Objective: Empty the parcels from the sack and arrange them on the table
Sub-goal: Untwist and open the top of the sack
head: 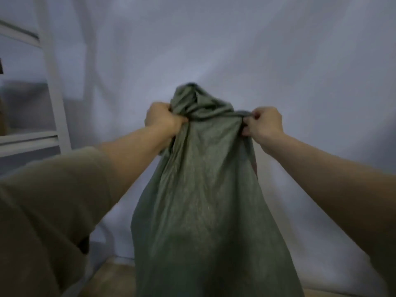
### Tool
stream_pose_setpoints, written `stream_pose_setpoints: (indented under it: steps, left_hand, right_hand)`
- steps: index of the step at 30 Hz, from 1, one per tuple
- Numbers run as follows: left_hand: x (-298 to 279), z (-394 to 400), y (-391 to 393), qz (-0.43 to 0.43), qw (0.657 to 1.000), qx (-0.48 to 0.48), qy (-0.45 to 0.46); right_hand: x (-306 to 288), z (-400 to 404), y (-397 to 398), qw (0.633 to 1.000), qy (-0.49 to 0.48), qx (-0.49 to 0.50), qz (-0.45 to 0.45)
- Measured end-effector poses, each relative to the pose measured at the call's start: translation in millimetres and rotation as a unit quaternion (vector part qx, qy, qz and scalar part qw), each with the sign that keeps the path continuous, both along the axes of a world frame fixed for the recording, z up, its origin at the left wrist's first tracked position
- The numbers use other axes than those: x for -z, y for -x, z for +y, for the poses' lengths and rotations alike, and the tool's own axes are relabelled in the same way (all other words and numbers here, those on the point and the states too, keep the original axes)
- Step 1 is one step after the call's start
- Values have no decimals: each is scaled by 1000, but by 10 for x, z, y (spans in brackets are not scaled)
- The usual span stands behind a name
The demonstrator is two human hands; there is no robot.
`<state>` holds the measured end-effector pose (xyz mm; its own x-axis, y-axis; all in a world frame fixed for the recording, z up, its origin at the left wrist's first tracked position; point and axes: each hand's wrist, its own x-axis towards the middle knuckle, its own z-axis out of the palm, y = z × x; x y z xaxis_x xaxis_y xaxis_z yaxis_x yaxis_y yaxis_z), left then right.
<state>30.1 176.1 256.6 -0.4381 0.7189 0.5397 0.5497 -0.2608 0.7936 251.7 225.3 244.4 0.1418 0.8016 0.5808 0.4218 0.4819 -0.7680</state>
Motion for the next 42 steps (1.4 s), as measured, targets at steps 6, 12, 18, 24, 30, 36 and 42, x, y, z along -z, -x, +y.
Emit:
stream_pose_setpoints:
  steps: [6, 12, 18, 24, 30, 36, 42]
  left_hand:
    - [274, 14, 12, 4, 1000, 24, -6]
    - [130, 113, 20, -37, 998, 34, -22]
    - [555, 84, 83, 39, 999, 23, 18]
    - [-29, 162, 23, -135, 986, 78, -58]
    - [456, -65, -24, 40, 990, 65, 117]
    - [-273, 57, -73, -82, 988, 86, -102]
    - [515, 121, -42, 1, 992, 65, 110]
  right_hand:
    - [228, -86, -124, 998, 61, -19, -6]
    - [12, -54, -114, 1000, -2, -24, 8]
    - [354, -70, -152, 993, 26, -17, -113]
    - [-220, 26, -50, 997, -83, -6, -7]
    - [222, -98, -178, 979, 48, 0, -197]
    - [-357, -58, -115, 985, -162, 59, -26]
    - [283, -61, -307, 981, 139, -37, -129]
